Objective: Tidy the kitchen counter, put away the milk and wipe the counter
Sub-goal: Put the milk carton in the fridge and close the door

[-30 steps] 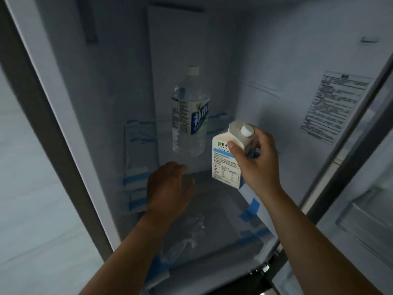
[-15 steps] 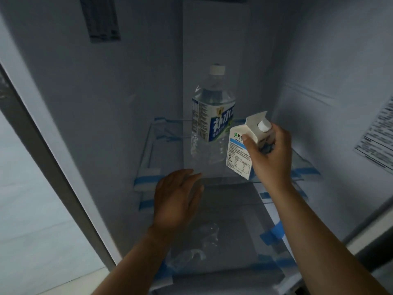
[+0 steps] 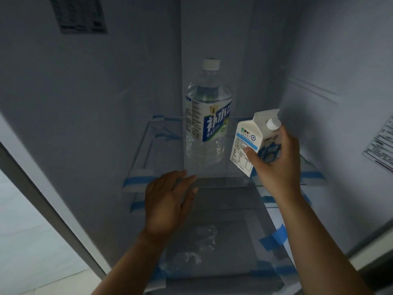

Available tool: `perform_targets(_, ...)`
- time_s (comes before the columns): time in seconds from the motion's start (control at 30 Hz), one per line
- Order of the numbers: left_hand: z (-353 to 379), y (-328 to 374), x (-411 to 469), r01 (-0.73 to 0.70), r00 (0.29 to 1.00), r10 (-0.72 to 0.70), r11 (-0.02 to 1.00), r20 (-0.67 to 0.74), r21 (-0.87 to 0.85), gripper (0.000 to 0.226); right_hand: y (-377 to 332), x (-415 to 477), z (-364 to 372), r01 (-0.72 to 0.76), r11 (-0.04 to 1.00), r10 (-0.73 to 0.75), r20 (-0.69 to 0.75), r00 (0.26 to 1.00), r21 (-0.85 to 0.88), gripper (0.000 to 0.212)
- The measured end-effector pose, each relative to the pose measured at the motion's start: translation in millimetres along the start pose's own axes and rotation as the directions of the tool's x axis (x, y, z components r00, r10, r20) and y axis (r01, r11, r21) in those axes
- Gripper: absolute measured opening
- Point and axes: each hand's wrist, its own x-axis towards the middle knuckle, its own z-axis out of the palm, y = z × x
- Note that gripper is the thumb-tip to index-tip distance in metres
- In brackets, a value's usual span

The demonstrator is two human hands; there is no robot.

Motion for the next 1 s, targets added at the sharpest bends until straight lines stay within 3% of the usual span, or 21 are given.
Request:
perform_targets(0.37,-0.3,3.8,0.2,0.002,1.000,-0.002,0.999,0.010,0.046,0.031,13.7,-0.5,5.3,0.034,0.999,-0.034,-0.033,0.999,0.013,0.085)
perform_targets(0.63,-2.7,5.4,1.1,0.020,0.999,-0.023,0.998,0.049,0.056,0.032,5.2,-7.1,2.9,0.039,0.996,-0.041,-0.024,0.999,-0.079,0.084)
perform_targets(1.0,-7.2,-9.3,-2.0,-0.111,0.983,0.109,0.994,0.149,0.005,0.044,-20.6,-26.7,-14.2,-0.012,0.967,0.007,-0.021,1.000,-0.255,0.079)
